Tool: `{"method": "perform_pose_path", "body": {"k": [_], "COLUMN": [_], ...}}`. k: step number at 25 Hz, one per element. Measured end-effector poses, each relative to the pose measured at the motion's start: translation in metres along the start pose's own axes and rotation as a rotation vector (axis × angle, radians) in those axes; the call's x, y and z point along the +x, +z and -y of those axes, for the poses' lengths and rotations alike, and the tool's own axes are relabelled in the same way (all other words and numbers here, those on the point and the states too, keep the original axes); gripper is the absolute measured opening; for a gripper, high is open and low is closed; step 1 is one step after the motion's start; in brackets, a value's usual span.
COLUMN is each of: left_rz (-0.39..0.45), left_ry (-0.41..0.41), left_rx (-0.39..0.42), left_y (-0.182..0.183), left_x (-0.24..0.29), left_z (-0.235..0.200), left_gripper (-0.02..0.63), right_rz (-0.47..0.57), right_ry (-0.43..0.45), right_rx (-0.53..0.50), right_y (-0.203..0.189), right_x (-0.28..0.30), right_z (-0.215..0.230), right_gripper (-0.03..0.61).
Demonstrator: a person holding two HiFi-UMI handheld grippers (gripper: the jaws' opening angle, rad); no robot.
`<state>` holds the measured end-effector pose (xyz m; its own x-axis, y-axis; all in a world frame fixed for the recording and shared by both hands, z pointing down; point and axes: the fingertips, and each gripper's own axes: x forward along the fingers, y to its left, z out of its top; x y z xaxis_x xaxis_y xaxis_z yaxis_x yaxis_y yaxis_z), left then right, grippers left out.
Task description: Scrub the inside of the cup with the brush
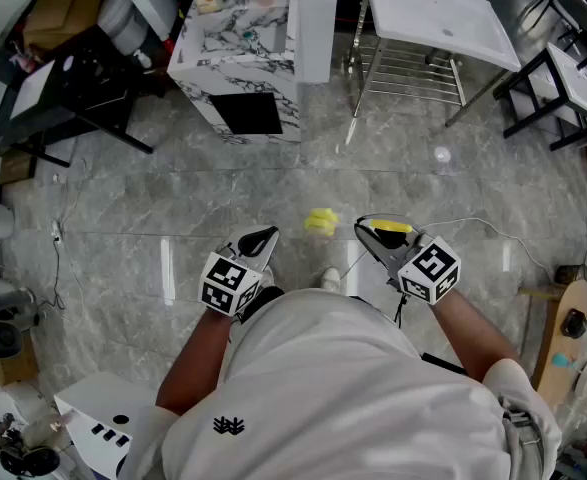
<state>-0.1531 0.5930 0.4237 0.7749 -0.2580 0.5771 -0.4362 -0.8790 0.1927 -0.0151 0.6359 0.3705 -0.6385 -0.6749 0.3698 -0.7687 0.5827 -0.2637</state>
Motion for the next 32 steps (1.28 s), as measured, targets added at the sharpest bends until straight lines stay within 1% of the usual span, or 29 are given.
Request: {"method": "perform_pose_path", "body": {"k": [3, 7, 10, 12, 14, 16, 20, 24, 29, 32], "left_rz": [0.012, 0.005, 0.012, 0.026, 0.038, 0.052, 0.096, 0.141, 0.162, 0.181], "left_ry": [0.014, 0.028, 0.041, 0.05, 0.063, 0.08, 0.092, 0.08, 0.065, 0.068], "left_rx": [0.008, 0.023, 0.013, -0.017, -0.048, -0.063, -0.056, -0.038, -0.011, -0.006], "left_y": [0.011, 0.019, 0.025, 0.03, 0.035, 0.042, 0.063, 0.093, 0.143, 0.168], "left_x": [0.017, 0.032, 0.041, 0.048, 0.055, 0.062, 0.083, 0.11, 0.146, 0.159], "left_z": [0.011, 0.021, 0.023, 0.019, 0.01, -0.003, -0.036, -0.081, -0.143, -0.184], "left_gripper": [0.006, 0.006, 0.013, 0.072, 0.164, 0.23, 0.318, 0.358, 0.401, 0.418], "right_rz": [0.006, 0.017, 0.022, 0.019, 0.016, 0.015, 0.005, -0.01, -0.027, -0.026], "right_ry": [0.003, 0.005, 0.014, 0.034, 0.048, 0.052, 0.037, -0.009, -0.073, -0.089], "right_rx": [-0.011, -0.008, 0.01, 0.032, 0.048, 0.059, 0.054, 0.044, 0.04, 0.035], "right_y": [-0.003, -0.009, -0.016, -0.02, -0.022, -0.022, -0.017, 0.001, 0.04, 0.066], "right_x": [-0.018, -0.034, -0.041, -0.04, -0.036, -0.029, -0.011, 0.006, 0.032, 0.059], "right_z": [0.016, 0.031, 0.042, 0.047, 0.051, 0.057, 0.076, 0.106, 0.156, 0.184], "right_gripper": [0.043, 0.043, 0.043, 0.044, 0.044, 0.044, 0.044, 0.044, 0.044, 0.044]}}
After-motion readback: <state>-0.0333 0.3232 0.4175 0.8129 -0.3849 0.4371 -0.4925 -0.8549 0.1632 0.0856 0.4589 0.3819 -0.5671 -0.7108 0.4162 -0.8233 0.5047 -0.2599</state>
